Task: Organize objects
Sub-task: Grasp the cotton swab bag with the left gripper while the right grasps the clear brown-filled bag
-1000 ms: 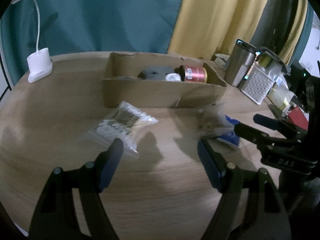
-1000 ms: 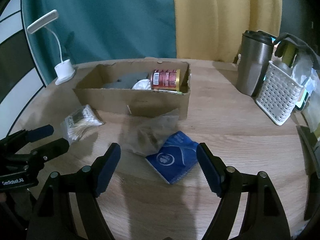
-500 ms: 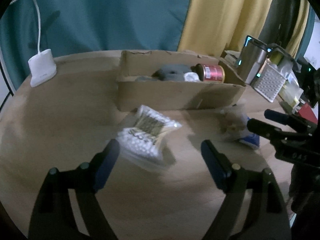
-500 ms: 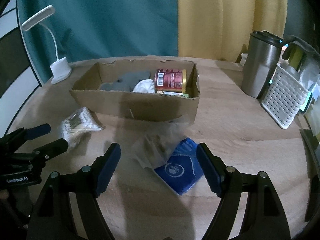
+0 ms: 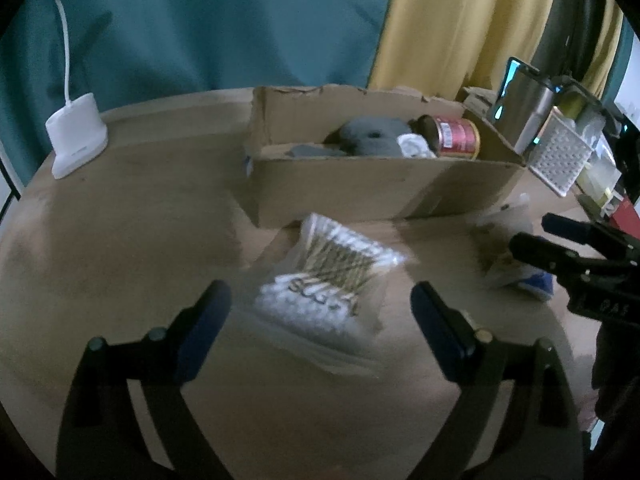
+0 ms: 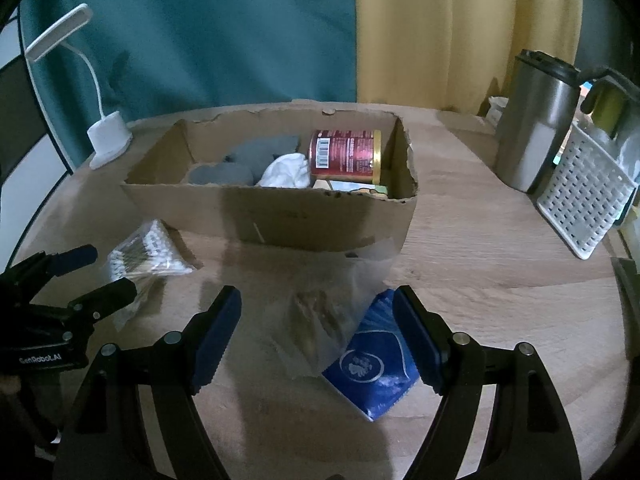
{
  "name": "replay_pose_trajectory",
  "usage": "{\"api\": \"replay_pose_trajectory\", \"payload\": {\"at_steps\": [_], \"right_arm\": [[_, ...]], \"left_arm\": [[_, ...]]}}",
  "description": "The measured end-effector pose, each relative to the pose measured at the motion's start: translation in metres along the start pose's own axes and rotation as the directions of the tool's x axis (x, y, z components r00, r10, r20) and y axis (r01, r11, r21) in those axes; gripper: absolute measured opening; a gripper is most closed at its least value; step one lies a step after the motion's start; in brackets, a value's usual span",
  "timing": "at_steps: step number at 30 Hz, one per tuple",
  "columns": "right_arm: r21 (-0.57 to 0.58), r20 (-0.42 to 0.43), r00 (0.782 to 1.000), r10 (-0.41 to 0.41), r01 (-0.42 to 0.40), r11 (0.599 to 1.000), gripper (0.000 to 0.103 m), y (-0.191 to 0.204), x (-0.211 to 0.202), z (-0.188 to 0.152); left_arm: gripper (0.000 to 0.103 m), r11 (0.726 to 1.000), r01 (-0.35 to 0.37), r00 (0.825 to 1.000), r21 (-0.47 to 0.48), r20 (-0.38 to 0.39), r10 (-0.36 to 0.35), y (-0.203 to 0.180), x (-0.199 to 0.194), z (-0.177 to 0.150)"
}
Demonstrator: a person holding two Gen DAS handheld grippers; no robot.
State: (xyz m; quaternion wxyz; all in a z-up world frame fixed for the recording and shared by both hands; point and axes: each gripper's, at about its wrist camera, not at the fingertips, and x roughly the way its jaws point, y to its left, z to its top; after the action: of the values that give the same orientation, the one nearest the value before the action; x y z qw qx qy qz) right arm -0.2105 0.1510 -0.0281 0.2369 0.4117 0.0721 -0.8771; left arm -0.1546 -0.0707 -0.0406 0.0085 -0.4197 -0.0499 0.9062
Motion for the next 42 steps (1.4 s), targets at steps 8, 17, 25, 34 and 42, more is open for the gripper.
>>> {"api": "replay_pose_trajectory", "payload": {"at_steps": [8,17,25,34,42], "right_arm": [[0.021,-0.024,1.000,0.002,-0.001,1.000,0.081,-0.004,0.011,0.004],[0.048,-0.041,0.999,0.021,-0.019,0.999,0.081,-0.010,0.017,-0.001],[0.061,-0.054,0.997,0.052,-0.049,0.997,0.077,-0.014,0.023,-0.004],[0.049,-0.048,0.995,0.088,-0.086,0.995,0.057,-0.011,0.022,-0.005],[0.034,-0.024,0.994,0.107,-0.106,0.994,0.054,-0.010,0.010,-0.008]], "left_arm": [[0.093,1.000,-0.005,0.999,0.029,-0.037,0.006,0.003,0.016,0.004],[0.093,0.995,-0.029,0.997,0.094,-0.072,0.036,-0.005,0.033,0.005],[0.076,0.993,-0.002,0.998,0.121,-0.068,0.010,-0.011,0.032,0.003],[0.059,0.991,0.038,0.998,0.126,-0.059,-0.031,-0.019,0.025,-0.001],[0.058,0.992,0.059,0.998,0.113,-0.040,-0.055,-0.027,0.010,-0.003]]}}
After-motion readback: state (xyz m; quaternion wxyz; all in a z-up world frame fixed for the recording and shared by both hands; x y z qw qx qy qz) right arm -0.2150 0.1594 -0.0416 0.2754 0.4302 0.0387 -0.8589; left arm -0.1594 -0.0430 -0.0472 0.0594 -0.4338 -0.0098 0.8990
